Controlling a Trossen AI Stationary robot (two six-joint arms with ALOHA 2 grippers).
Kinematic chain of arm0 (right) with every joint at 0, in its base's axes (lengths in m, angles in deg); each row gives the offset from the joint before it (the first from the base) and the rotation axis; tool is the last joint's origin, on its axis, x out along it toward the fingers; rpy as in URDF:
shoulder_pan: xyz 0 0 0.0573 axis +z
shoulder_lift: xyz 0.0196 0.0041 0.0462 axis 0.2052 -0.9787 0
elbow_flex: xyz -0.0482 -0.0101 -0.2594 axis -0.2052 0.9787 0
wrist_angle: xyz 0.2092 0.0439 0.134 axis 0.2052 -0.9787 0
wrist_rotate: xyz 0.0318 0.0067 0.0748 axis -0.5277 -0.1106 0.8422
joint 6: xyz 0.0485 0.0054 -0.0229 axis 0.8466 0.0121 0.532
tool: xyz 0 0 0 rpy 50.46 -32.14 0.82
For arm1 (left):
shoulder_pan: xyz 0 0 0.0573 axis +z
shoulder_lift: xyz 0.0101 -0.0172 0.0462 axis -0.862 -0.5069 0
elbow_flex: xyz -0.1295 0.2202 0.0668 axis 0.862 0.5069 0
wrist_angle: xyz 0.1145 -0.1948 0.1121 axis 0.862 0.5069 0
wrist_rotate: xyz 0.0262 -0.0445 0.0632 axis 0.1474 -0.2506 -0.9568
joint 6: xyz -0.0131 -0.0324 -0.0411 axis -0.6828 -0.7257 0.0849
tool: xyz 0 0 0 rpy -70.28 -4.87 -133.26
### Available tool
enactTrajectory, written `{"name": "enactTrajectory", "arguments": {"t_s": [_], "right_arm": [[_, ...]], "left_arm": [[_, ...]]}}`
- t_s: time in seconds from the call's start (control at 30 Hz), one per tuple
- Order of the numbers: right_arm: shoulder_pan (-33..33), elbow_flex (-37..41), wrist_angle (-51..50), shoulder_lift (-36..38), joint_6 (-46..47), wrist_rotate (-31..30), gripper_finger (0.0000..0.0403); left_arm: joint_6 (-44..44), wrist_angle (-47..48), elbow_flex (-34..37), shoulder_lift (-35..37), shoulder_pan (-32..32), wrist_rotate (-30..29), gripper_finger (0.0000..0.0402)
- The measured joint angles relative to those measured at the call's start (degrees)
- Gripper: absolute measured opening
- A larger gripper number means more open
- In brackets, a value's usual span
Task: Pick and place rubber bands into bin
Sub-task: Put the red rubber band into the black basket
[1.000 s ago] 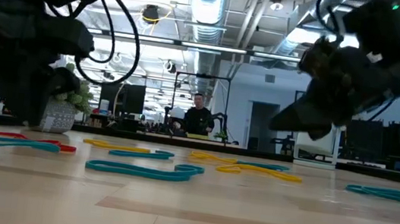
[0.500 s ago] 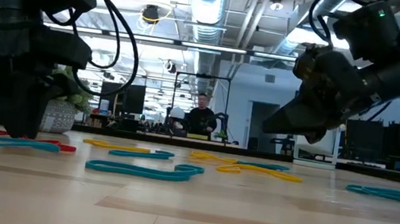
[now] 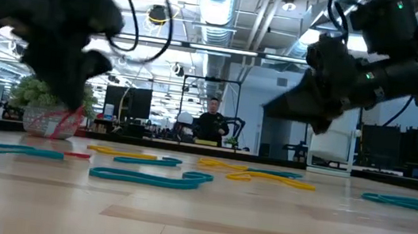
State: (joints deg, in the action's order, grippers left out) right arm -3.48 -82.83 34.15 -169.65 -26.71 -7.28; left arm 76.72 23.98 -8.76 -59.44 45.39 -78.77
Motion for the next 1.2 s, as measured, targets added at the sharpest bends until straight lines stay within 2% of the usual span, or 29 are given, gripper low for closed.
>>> {"name": "enactTrajectory", "arguments": {"t_s": [0.2,0.37,0.6,0.73,1.03,1.2], "right_arm": [[1.66,-6.31,0.37,-0.26,-7.74,-0.06,0.0069],[2.82,-12.69,0.07,-4.25,-11.2,-0.4,0.0069],[2.75,-19.58,0.04,-12.07,-16.59,-0.48,0.0069],[2.78,-21.42,-0.16,-14.1,-17.89,-0.33,0.0069],[2.47,-22.2,-6.62,-13.29,-16.37,-0.97,0.0096],[2.36,-22.61,-9.45,-13.2,-16.38,-3.38,0.0109]], "left_arm": [[9.02,-3.57,-9.93,-0.11,0.96,-9.22,0.0],[16.26,-9.06,-14.64,-0.17,2.71,-10.0,0.0],[16.43,-7.29,-15.04,-1.47,4.35,-10.41,0.0],[16.46,-6.25,-15.04,-4.39,4.39,-10.62,0.0],[18.58,-10.78,-15.04,-11.53,4.5,-12.58,0.0],[19.46,-11.88,-15.04,-11.32,4.79,-12.69,0.0]]}}
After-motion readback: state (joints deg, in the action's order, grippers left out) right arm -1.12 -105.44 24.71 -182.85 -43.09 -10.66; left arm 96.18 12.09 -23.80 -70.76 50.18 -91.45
